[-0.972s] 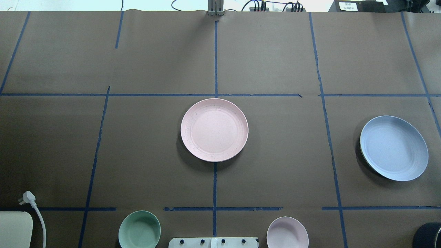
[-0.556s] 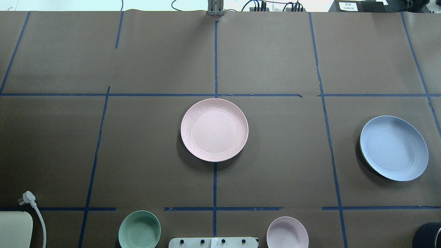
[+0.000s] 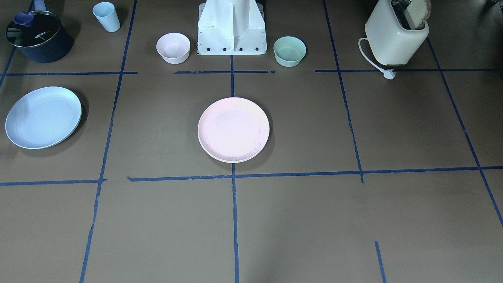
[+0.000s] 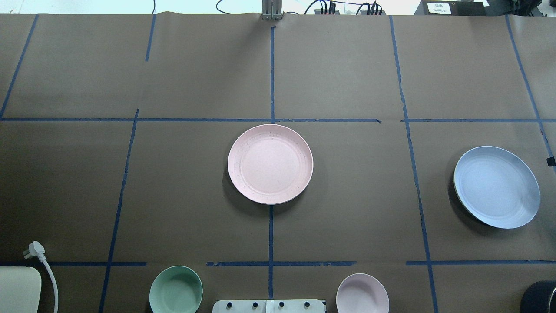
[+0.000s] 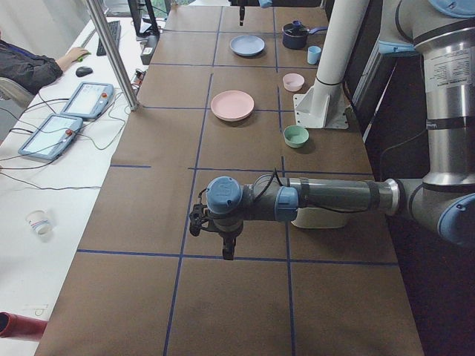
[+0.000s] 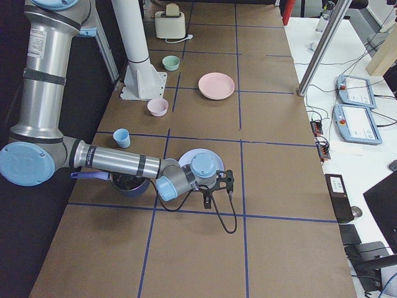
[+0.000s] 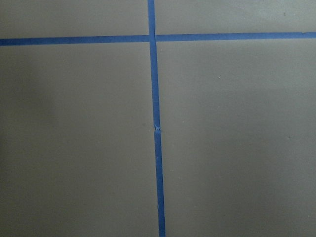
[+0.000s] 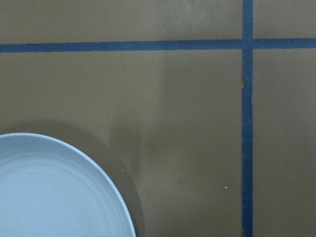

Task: Stack three plates with pink and blue
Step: 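Move the right gripper toward the light blue plate, then grasp the light blue plate's rim with the right gripper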

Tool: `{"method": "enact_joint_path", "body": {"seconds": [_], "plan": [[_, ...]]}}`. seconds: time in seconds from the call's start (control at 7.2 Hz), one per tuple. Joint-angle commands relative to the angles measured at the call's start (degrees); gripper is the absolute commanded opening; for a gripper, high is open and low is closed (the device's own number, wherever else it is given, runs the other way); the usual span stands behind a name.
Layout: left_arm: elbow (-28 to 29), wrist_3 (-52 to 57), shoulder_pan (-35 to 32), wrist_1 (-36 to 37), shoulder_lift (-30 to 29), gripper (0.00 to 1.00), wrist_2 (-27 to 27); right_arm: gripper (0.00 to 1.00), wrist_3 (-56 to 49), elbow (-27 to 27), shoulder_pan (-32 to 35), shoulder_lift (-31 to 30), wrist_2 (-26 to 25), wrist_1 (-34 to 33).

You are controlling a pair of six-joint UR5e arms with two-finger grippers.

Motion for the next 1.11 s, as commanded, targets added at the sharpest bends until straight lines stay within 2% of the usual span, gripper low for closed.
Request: {"method": "enact_joint_path", "body": {"seconds": [0.0, 0.14, 0.28, 0.69, 0.83, 0.97], "plan": [[-0.09, 0.02, -0.07, -0.07, 0.02, 1.00, 0.01, 0.99, 5.30, -2.58, -5.34, -0.19, -0.99, 7.66], [-0.27, 0.02, -0.07, -0.07, 0.10, 1.00, 0.01, 0.91, 5.21, -2.66, -6.75, -0.89, -1.08, 7.75], [-0.36, 0.02, -0.07, -0.07, 0.10, 1.00, 0.01, 0.62, 5.13, -2.66, -7.02, -1.25, -1.08, 7.75], [-0.44, 0.02, -0.34, -0.07, 0.10, 1.00, -0.08, 0.08, 5.12, -2.49, -8.96, -1.25, -2.22, 7.84], [-0.44, 0.10, -0.34, -0.07, 0.10, 1.00, -0.08, 0.00, 5.30, -2.40, -8.96, -1.25, -2.05, 7.75], [-0.53, 0.02, -0.34, -0.07, 0.10, 1.00, 0.00, 0.00, 5.47, -1.88, -8.87, -1.16, -1.35, 7.84]]}}
